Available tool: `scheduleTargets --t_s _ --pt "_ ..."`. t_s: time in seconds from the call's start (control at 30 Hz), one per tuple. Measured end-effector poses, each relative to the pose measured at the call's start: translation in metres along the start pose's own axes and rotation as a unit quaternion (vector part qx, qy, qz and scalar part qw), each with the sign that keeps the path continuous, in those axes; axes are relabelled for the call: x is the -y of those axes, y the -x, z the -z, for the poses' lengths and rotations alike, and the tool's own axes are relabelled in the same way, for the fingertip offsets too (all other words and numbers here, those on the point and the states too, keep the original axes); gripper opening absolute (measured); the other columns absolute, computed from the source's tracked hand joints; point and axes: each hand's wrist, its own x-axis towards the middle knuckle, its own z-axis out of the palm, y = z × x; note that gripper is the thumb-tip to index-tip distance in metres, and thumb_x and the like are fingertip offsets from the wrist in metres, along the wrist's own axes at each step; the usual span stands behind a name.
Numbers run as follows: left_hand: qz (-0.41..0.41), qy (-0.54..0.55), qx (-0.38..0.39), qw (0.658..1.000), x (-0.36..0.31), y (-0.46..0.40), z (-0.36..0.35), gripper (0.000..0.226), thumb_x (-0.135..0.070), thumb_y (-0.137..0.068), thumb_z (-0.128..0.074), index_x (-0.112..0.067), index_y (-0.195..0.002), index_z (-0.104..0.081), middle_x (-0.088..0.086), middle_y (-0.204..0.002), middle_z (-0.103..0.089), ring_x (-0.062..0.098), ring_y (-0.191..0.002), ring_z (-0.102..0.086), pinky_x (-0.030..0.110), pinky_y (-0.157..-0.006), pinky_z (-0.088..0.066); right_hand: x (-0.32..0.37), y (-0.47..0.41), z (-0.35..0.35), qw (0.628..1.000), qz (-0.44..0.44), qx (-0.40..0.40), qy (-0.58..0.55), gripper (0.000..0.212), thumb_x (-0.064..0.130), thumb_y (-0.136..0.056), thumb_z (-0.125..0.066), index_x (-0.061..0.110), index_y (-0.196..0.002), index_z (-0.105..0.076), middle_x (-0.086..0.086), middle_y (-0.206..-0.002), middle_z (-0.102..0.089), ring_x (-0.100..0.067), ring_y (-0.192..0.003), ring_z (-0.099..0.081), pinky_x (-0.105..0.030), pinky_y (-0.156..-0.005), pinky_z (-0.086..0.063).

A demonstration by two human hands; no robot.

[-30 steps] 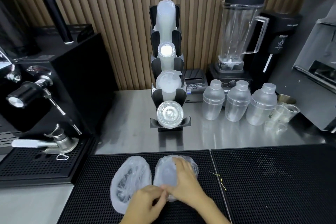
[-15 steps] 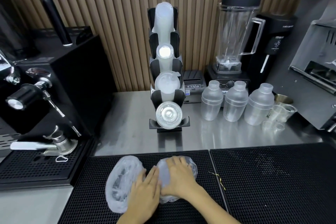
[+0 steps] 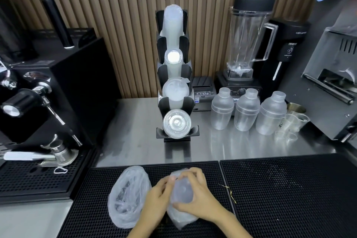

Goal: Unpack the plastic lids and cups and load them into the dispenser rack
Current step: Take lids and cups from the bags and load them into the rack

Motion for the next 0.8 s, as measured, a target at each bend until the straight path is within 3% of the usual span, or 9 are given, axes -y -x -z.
scheduleTargets --t_s 0.07,0.17,0.27,0.33,0.5,0.57,0.63,0.73,0.8 --pt "0.067 0.112 0.000 0.991 -0.007 -0.007 -0.004 0.017 -0.027 -0.096 -0.053 -0.027 -0.095 -0.069 -0.006 -0.085 -0.073 0.004 -0.084 -0.066 0.015 -0.070 -0.049 0.002 0.000 -0.006 1.000 -0.003 -0.018 0.010 0.050 0.052 -0.062 -0.067 0.036 -0.103 -0.043 0.012 -0.118 -0.024 -0.007 -0.117 -0.029 -0.022 -0.105 -0.031" --pt "0.084 0.125 -0.051 0.987 -0.010 -0.013 -0.006 0.024 -0.015 -0.095 -0.054 -0.029 -0.079 -0.066 -0.003 -0.078 -0.072 0.014 -0.080 -0.066 0.014 -0.065 -0.047 0.007 -0.002 -0.018 0.991 -0.035 -0.112 0.064 0.059 0.060 -0.058 -0.061 0.025 -0.103 -0.047 0.002 -0.110 -0.034 -0.015 -0.105 -0.037 -0.026 -0.097 -0.037" --pt "0.072 0.145 -0.091 0.983 -0.019 -0.010 -0.007 0.023 -0.011 -0.093 -0.056 -0.027 -0.081 -0.066 -0.008 -0.078 -0.072 0.009 -0.078 -0.066 0.009 -0.066 -0.046 0.011 -0.005 -0.025 0.974 -0.060 -0.198 0.091 0.074 0.063 -0.052 -0.060 0.014 -0.108 -0.049 -0.002 -0.103 -0.047 -0.022 -0.094 -0.051 -0.031 -0.086 -0.046" --pt "0.035 0.136 -0.090 0.986 -0.020 -0.006 -0.009 0.021 -0.013 -0.094 -0.055 -0.028 -0.087 -0.068 -0.012 -0.077 -0.073 0.002 -0.077 -0.066 0.011 -0.069 -0.048 0.014 -0.005 -0.022 0.979 -0.082 -0.177 0.062 0.090 0.065 -0.051 -0.057 0.016 -0.125 -0.042 -0.001 -0.113 -0.046 -0.021 -0.105 -0.050 -0.031 -0.092 -0.044" --pt "-0.082 0.035 -0.045 0.995 -0.017 -0.003 0.000 0.054 -0.004 -0.093 -0.052 -0.042 -0.132 -0.044 -0.027 -0.063 -0.061 -0.008 -0.065 -0.061 0.004 -0.062 -0.042 0.011 0.006 -0.024 0.982 -0.051 -0.182 -0.011 0.085 0.059 -0.052 -0.067 0.029 -0.128 -0.042 0.011 -0.114 -0.036 -0.010 -0.110 -0.046 -0.030 -0.099 -0.041" --pt "-0.125 -0.010 -0.001 0.992 -0.008 -0.002 0.002 0.068 0.001 -0.089 -0.052 -0.047 -0.134 -0.038 -0.026 -0.106 -0.066 -0.004 -0.099 -0.064 0.008 -0.084 -0.046 0.010 0.012 -0.026 0.977 -0.037 -0.207 -0.041 0.080 0.057 -0.051 -0.070 0.037 -0.124 -0.043 0.010 -0.120 -0.037 -0.007 -0.113 -0.045 -0.026 -0.099 -0.040" --pt "-0.170 -0.143 0.030 0.974 0.010 -0.002 0.001 0.083 -0.005 -0.082 -0.051 -0.059 -0.138 -0.021 -0.007 -0.139 -0.053 0.012 -0.119 -0.058 0.020 -0.091 -0.051 0.009 0.016 -0.027 0.975 -0.034 -0.212 -0.059 0.078 0.055 -0.051 -0.070 0.046 -0.122 -0.040 0.010 -0.129 -0.034 -0.005 -0.119 -0.041 -0.023 -0.101 -0.036" --pt "-0.186 -0.247 0.015 0.951 0.033 -0.005 -0.004 0.109 -0.008 -0.066 -0.064 -0.054 -0.143 -0.002 0.008 -0.120 -0.067 0.018 -0.095 -0.071 0.021 -0.069 -0.058 0.007 0.019 -0.027 0.977 -0.011 -0.211 -0.015 0.067 0.054 -0.054 -0.071 0.049 -0.117 -0.047 0.010 -0.135 -0.030 -0.008 -0.123 -0.040 -0.029 -0.104 -0.039" --pt "-0.205 -0.278 -0.014 0.938 0.028 -0.008 -0.004 0.090 -0.016 -0.067 -0.051 -0.044 -0.145 -0.017 0.008 -0.099 -0.074 0.018 -0.082 -0.073 0.023 -0.068 -0.058 0.010 0.021 -0.028 0.979 -0.002 -0.199 0.050 0.069 0.060 -0.054 -0.066 0.047 -0.119 -0.045 0.005 -0.139 -0.032 -0.015 -0.122 -0.045 -0.032 -0.101 -0.041"
